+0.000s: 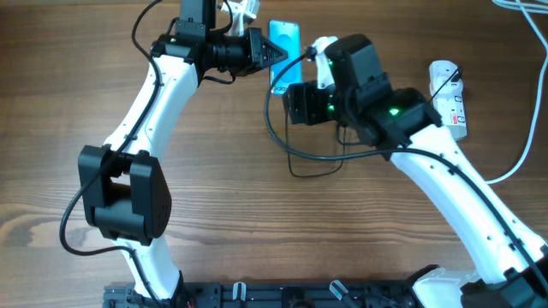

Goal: Plug charger to phone and switch on socket
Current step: 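Lower the plugged phone toward the table center with both grippers, then lay the phone flat on the table and open both grippers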

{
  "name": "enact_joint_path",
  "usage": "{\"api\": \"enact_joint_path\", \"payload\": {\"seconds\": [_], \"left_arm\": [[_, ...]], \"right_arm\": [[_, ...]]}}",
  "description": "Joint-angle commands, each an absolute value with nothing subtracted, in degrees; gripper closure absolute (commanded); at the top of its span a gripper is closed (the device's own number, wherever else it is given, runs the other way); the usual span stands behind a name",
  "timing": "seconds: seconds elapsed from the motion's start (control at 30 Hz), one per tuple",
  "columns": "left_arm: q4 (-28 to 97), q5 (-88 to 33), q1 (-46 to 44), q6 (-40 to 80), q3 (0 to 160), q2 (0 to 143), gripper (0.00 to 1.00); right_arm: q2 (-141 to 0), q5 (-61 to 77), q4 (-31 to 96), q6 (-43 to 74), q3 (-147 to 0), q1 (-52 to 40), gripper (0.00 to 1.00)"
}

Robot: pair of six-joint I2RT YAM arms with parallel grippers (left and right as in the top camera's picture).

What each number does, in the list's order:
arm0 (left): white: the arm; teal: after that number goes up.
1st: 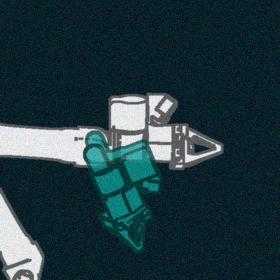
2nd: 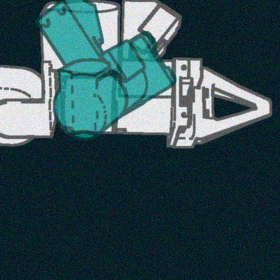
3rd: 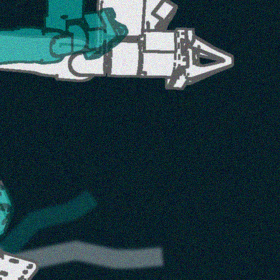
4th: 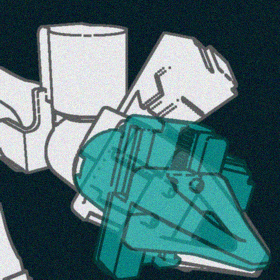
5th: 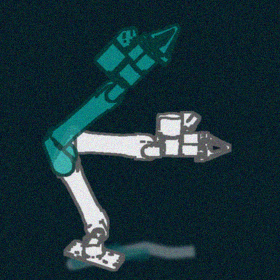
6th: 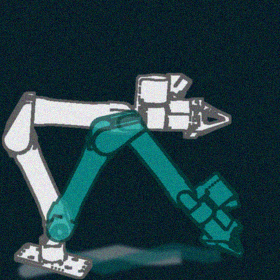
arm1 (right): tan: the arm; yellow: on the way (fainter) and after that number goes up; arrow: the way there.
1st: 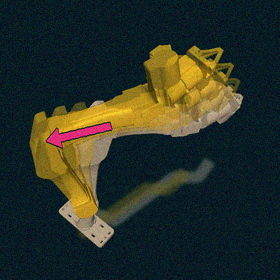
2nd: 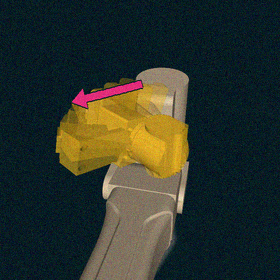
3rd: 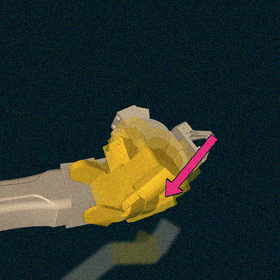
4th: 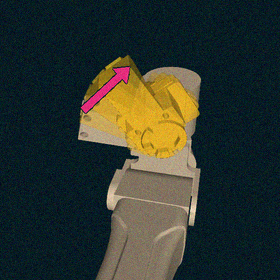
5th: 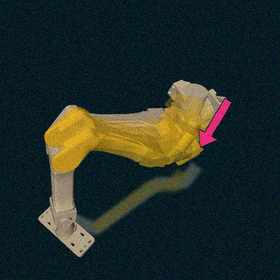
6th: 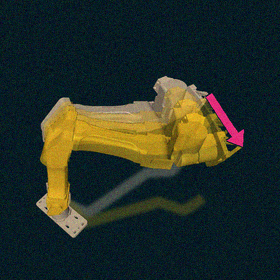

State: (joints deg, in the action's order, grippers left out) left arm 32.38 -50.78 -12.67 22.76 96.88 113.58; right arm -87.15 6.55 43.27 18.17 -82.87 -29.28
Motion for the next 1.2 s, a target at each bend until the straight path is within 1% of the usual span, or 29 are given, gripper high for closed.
{"api": "enact_joint_path", "payload": {"seconds": [0.0, 0.03, 0.13, 0.43, 0.6, 0.7, 0.77, 1.0, 1.07, 1.17], "left_arm": [[35.0, -45.8, -13.4, 20.0, 96.5, 115.2, 0.96], [35.7, -45.1, -13.6, 19.7, 96.5, 115.7, 0.96], [37.1, -43.8, -13.9, 19.7, 96.5, 118.5, 0.96], [39.5, -44.7, -16.7, 19.7, 96.5, 126.4, 0.96], [41.2, -43.4, -19.3, 18.3, 96.5, 127.4, 0.96], [42.9, -36.8, -21.0, 18.3, 96.5, 127.5, 0.96], [43.6, -34.7, -21.9, 18.2, 96.5, 127.5, 0.96], [43.6, -34.6, -23.4, 18.2, 96.5, 129.3, 0.96], [43.6, -34.6, -23.5, 18.2, 96.5, 130.2, 0.96], [43.4, -34.0, -23.5, 18.2, 96.2, 130.6, 0.96]], "right_arm": [[-85.6, 5.5, 44.3, 20.7, -83.7, -26.9, 0.09], [-85.6, 6.4, 44.6, 21.1, -83.7, -26.5, 0.07], [-85.6, 9.8, 44.9, 21.0, -83.7, -25.8, 0.07], [-85.6, 10.0, 46.2, 21.0, -83.7, -25.8, 0.06], [-85.6, 10.0, 46.3, 21.0, -83.7, -25.8, 0.06], [-85.6, 9.9, 46.9, 21.0, -83.7, -25.8, 0.06], [-85.6, 9.9, 47.3, 21.0, -83.7, -25.8, 0.06], [-85.6, 9.9, 48.3, 20.9, -83.7, -25.8, 0.05], [-85.6, 9.5, 48.6, 21.0, -83.7, -25.8, 0.00], [-85.6, 8.1, 49.1, 21.1, -83.7, -25.8, 0.00]]}}
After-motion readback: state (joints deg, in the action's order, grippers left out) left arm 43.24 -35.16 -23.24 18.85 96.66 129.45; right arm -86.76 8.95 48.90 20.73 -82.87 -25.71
